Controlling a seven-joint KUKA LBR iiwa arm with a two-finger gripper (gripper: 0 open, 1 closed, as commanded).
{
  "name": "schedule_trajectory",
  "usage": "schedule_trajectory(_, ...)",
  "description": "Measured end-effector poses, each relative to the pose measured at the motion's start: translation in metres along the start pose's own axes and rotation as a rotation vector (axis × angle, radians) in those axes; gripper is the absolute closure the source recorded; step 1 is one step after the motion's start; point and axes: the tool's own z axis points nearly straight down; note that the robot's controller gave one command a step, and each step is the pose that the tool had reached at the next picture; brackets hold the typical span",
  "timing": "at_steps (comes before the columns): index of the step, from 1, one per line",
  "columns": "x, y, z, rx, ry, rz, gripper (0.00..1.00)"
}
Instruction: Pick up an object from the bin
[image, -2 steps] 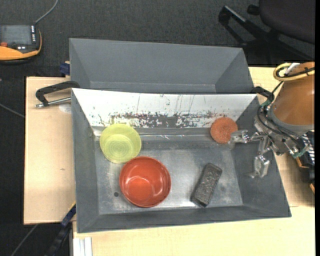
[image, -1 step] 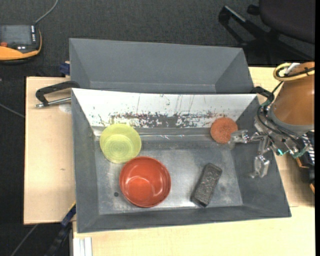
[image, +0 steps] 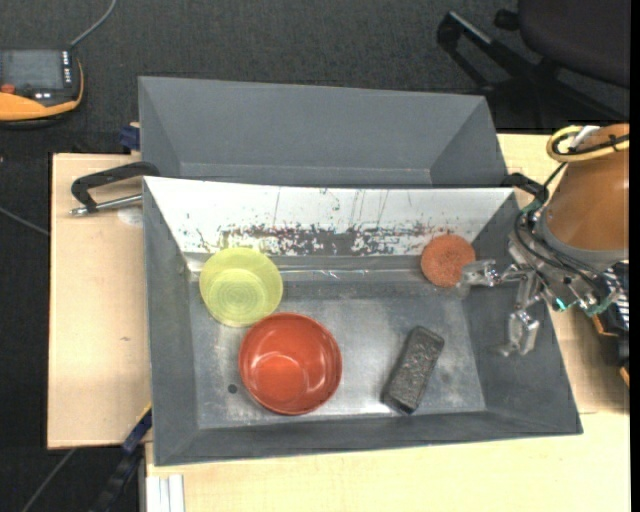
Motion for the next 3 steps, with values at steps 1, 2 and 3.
schedule_trajectory(1, 0.000, 0.000, 0.000, 0.000, 0.000, 0.000, 0.00)
schedule_trajectory(2, 0.029, 0.031, 0.077, -0.006, 0.003, -0.114, 0.00)
schedule_trajectory(3, 0.027, 0.029, 0.073, 0.001, -0.003, -0.114, 1.00)
